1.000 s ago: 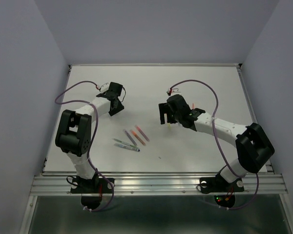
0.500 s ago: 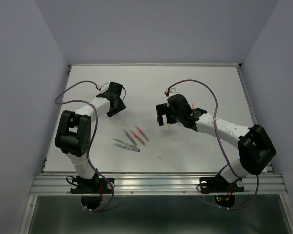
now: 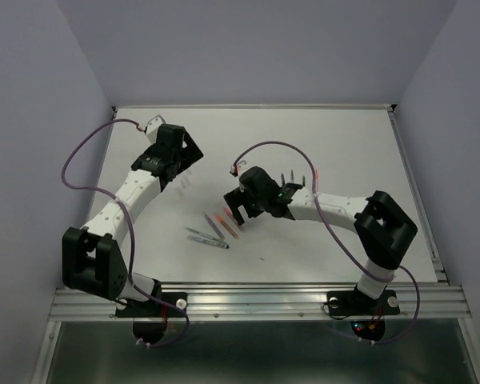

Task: Open the pen caps

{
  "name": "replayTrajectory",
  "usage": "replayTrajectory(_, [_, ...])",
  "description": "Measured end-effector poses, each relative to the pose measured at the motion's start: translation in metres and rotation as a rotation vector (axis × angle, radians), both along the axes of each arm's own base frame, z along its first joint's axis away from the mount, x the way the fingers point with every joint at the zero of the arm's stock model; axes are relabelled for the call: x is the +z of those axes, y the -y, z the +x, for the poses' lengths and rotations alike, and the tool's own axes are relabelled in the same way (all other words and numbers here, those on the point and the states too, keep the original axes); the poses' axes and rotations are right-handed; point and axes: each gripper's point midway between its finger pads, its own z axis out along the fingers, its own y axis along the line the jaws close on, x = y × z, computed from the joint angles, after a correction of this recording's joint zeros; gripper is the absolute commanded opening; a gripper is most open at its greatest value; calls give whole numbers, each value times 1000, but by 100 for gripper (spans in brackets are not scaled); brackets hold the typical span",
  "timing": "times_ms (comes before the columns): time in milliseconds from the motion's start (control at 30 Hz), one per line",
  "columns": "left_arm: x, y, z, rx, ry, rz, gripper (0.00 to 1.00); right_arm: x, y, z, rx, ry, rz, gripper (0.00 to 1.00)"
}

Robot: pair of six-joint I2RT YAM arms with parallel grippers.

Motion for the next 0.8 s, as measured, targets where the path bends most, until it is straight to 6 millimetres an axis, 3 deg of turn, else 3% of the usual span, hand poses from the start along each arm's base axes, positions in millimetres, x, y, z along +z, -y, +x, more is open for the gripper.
replayTrajectory(133, [18,-2,-3,3,46,-13,99,-16,-13,3,22,-2,-43,100])
replayTrajectory(533, [9,-3,-8,2,21,-6,99,-51,-14,0,29,-18,-145,97])
replayTrajectory(667, [8,-3,-8,1,20,-7,99,-54,-20,-2,42,-18,-146,83])
replayTrajectory(800, [7,-1,-8,-7,16,-12,99,-54,-27,-4,52,-23,-135,50])
